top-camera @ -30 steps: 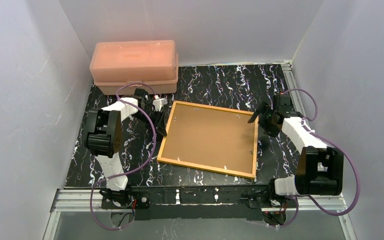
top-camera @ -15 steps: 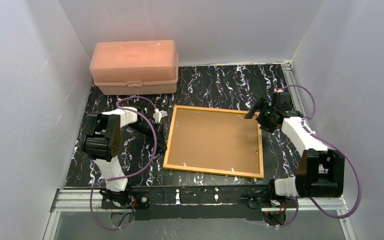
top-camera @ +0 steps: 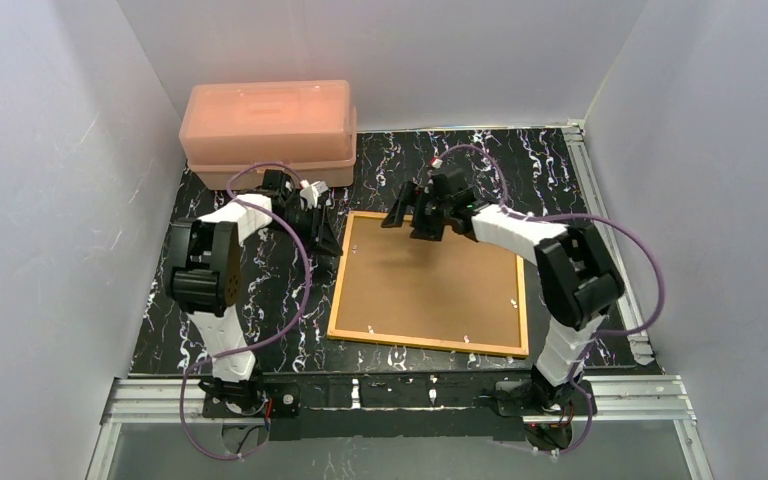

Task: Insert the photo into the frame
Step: Adjust the photo frame at the center of the board, then install the photo frame at the center of the board.

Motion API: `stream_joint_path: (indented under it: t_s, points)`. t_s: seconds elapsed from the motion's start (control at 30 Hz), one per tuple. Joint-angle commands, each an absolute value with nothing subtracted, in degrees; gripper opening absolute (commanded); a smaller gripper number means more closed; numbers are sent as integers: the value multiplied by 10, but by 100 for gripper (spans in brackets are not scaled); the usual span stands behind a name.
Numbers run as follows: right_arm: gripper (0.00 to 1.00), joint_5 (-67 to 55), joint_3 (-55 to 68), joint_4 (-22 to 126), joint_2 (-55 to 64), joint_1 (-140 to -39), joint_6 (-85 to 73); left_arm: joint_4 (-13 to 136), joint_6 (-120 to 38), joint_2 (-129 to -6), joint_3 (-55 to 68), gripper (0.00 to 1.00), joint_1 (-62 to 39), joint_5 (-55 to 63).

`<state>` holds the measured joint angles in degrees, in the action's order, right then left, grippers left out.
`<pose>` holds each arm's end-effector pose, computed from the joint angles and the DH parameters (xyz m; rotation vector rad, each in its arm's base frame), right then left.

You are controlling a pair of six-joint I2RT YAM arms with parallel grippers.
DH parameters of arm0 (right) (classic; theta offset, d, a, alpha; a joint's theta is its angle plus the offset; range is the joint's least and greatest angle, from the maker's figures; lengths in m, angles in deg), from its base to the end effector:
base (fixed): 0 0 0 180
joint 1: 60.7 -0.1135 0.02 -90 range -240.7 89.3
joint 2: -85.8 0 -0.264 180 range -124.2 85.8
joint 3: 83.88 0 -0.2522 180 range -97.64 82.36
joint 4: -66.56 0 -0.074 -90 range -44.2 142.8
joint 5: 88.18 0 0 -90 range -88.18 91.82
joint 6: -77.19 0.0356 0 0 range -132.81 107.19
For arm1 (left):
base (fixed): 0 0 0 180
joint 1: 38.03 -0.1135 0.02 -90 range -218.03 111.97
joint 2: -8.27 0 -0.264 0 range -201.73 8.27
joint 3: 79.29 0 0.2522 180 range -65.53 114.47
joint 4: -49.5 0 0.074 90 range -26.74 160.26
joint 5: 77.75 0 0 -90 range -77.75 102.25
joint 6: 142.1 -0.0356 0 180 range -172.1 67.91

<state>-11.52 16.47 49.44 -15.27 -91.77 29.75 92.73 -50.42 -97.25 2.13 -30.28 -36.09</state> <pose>0.3302 0.2085 0.2128 0.1055 2.3975 0.9162 0.3516 -0.0747 0.1748 0.3678 2.5603 -1.1947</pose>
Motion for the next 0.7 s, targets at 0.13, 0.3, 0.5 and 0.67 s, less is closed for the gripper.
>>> stream_joint_path:
  t_s: [0.13,0.3,0.5,0.67]
  points:
    - [99,-165,91,620,-243,-958,381,831,-382,-1063,39,26,-314,-354]
    - [99,-177,78,650,-278,-980,404,807,-375,-1071,21,20,-314,-370]
    - [99,-181,57,661,-312,-1002,417,801,-381,-1069,3,16,-313,-372]
    - [98,-178,48,657,-331,-1011,417,798,-385,-1063,-18,12,-313,-365]
